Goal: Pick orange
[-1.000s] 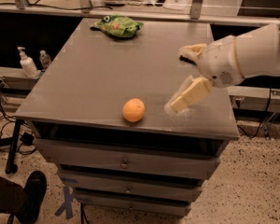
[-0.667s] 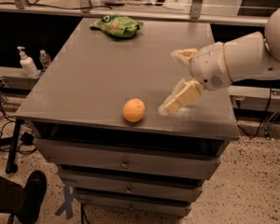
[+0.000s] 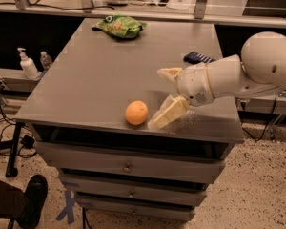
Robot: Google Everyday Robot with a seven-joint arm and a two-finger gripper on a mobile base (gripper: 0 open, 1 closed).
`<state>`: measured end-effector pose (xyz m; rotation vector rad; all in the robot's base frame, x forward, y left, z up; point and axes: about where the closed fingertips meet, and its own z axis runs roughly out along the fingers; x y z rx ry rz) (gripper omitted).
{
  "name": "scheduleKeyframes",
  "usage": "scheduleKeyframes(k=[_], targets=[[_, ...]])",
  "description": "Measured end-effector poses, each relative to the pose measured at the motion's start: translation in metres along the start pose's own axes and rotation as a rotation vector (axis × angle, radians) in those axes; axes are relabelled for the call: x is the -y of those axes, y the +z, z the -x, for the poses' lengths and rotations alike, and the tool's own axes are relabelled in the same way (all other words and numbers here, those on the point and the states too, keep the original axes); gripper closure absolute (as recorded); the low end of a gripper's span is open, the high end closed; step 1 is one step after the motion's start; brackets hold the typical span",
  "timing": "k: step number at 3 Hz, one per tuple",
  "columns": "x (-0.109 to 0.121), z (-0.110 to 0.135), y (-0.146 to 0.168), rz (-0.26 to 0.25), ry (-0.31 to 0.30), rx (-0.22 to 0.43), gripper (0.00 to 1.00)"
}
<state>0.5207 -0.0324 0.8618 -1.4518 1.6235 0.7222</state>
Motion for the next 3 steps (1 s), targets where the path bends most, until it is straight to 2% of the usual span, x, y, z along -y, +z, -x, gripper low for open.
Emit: scheduleKeyframes(k=[2, 3], targets=[[-0.01, 0.005, 0.035, 0.044, 0.014, 0.054, 0.0], [-0.013, 0.007, 0.043, 0.052, 0.026, 0.068, 0.16]])
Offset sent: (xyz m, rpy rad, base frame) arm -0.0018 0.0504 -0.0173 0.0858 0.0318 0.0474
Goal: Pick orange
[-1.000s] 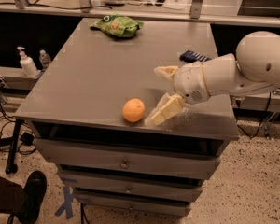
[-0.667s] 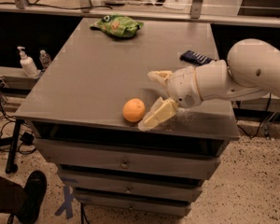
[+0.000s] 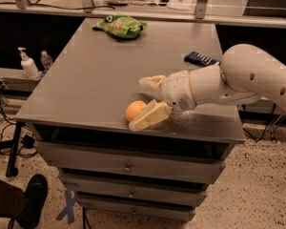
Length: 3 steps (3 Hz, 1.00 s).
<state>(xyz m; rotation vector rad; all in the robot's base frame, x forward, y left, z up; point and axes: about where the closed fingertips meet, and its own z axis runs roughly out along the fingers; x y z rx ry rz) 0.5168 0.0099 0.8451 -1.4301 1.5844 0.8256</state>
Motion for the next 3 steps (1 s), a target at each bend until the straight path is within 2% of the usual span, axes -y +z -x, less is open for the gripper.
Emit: scheduleKeyframes(k=[3], targets=[[-0.0036, -0.0079, -0.0003, -0.017, 0.043, 0.008, 0.85]])
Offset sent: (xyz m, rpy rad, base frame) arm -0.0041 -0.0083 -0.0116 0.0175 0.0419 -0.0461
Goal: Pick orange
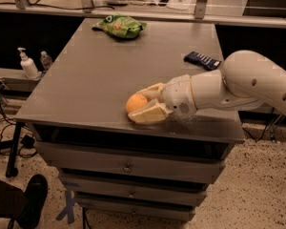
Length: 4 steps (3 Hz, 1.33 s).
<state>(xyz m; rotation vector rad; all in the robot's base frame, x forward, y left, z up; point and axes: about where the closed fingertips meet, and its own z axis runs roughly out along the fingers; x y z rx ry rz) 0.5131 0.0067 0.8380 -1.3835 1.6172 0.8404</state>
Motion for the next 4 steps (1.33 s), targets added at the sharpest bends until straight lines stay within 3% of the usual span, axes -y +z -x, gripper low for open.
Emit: scheduleKeyframes(k=[1, 2, 3, 4], targets=[[0.009, 0.008, -0.013, -0.036, -0.011, 0.006, 1.0], [0.026, 0.028, -0.04, -0.096, -0.049, 0.012, 1.0], [0.047, 0.057, -0.08, -0.196, -0.098, 0.05, 1.0], [0.05, 0.062, -0.084, -0.204, -0.106, 0.055, 1.0]])
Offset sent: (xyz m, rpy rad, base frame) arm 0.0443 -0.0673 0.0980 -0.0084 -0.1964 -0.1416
